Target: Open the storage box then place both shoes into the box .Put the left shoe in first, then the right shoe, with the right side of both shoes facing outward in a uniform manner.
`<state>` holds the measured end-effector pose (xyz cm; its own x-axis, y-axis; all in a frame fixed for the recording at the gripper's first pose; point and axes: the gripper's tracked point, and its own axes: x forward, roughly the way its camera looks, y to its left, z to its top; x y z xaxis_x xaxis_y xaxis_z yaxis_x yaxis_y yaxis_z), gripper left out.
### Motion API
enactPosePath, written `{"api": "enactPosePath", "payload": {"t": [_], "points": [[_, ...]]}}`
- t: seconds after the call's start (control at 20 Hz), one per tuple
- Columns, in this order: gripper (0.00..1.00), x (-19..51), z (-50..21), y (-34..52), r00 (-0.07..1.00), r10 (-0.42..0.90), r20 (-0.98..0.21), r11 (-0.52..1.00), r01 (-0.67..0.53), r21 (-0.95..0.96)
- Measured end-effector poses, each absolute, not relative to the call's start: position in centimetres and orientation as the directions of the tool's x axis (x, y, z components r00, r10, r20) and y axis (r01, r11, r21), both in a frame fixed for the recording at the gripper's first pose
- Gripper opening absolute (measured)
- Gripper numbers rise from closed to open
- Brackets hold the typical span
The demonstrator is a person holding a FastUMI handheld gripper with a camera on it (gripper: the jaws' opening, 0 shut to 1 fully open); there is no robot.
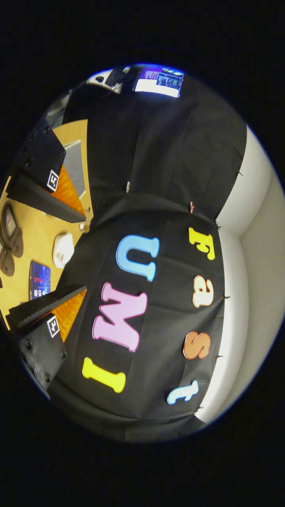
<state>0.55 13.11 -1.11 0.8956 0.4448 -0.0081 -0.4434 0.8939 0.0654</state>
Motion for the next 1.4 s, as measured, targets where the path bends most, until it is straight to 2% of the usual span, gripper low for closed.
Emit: {"api": "enactPosePath", "payload": {"t": [0.2, 0.35, 0.5, 0.65, 0.9, 1.1, 1.25, 1.4], "points": [[0.97, 1.5, -1.8, 15.6, 0.839, 0.543, -0.023, 0.804, -0.512, 0.303], [0.99, 1.5, -3.6, 18.4, 0.758, 0.651, -0.022, 0.645, -0.538, 0.543], [0.97, 1.3, -5.9, 21.3, 0.673, 0.740, -0.005, 0.460, -0.501, 0.734], [0.97, 2.1, -9.5, 24.6, 0.597, 0.802, -0.002, 0.313, -0.418, 0.853], [0.97, 2.7, -17.2, 30.3, 0.465, 0.882, -0.076, 0.205, -0.234, 0.950], [0.97, 1.3, -22.6, 32.7, 0.349, 0.932, -0.101, 0.121, -0.034, 0.992], [0.96, 2.0, -25.1, 34.1, 0.345, 0.934, -0.094, 0.074, 0.070, 0.995], [0.96, 2.3, -27.0, 35.2, 0.343, 0.936, -0.086, 0.045, 0.125, 0.991]]}}
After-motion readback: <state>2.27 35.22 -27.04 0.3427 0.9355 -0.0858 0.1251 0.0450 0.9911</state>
